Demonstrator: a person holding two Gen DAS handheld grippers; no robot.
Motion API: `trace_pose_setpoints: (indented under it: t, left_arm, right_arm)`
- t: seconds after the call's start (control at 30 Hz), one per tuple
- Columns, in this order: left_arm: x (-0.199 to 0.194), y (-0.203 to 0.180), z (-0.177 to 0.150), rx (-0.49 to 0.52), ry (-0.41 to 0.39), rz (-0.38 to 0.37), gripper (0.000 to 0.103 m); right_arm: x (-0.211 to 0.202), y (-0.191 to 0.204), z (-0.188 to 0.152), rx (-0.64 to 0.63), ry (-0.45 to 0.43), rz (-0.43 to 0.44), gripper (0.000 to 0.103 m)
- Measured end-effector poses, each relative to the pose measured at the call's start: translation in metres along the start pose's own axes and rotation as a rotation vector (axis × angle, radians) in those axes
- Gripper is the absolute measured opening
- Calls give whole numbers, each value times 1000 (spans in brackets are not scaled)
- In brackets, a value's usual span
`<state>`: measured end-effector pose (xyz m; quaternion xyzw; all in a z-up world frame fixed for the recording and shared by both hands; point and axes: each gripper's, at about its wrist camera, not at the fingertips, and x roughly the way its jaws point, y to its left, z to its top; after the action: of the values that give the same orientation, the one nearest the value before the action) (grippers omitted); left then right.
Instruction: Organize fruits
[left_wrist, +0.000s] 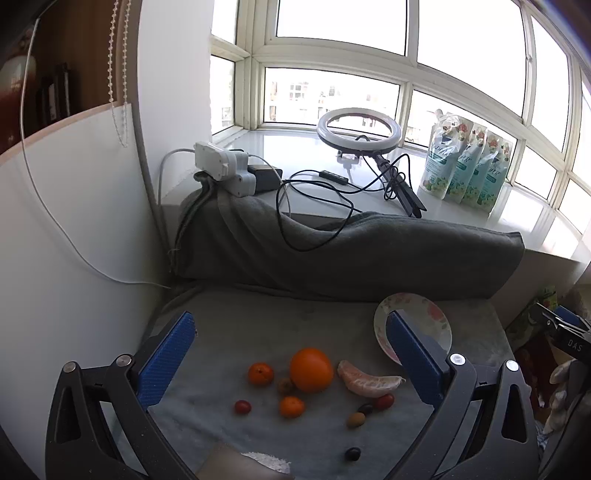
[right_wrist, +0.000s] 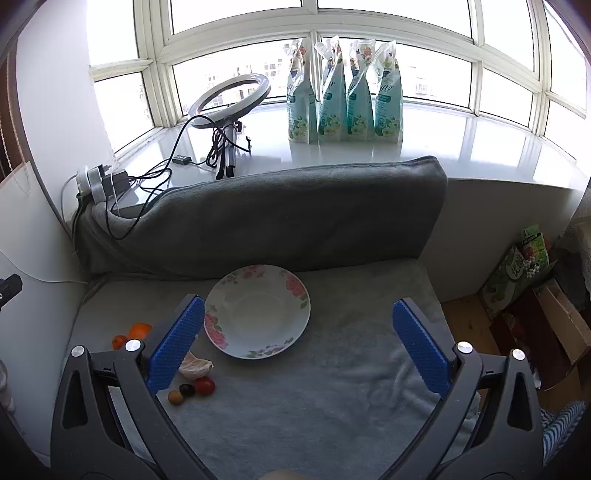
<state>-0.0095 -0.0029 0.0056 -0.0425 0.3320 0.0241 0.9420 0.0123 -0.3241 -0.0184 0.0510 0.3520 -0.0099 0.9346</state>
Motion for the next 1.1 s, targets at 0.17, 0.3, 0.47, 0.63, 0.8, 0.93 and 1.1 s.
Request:
trace_pose_setpoints:
  t: [0.17, 0.3, 0.47, 0.63, 0.8, 0.93, 1.1]
  left_arm:
    - [0, 0, 0, 1, -2, 2, 102]
    - [-1, 0, 2, 6, -6, 4, 102]
    - [0, -3, 1, 10, -5, 4, 102]
    - [-1, -5, 1, 15, -5, 5, 102]
    - [-2, -7, -1, 19, -5, 6, 102]
    - [-3, -6, -1, 17, -6, 6, 102]
    - [-4, -5, -1, 14, -6, 4, 102]
  right_arm:
    - [0, 0, 1, -3, -1, 3, 103]
    - [1, 0, 1, -2, 2, 5, 103]
    - [1, 1, -1, 1, 2, 9, 103]
    - [0, 3, -3, 1, 3, 12, 103]
    - [1, 2, -4, 3, 5, 13, 103]
    - [0, 2, -3, 3, 5, 14, 103]
    - [0, 3, -5, 2, 6, 17, 103]
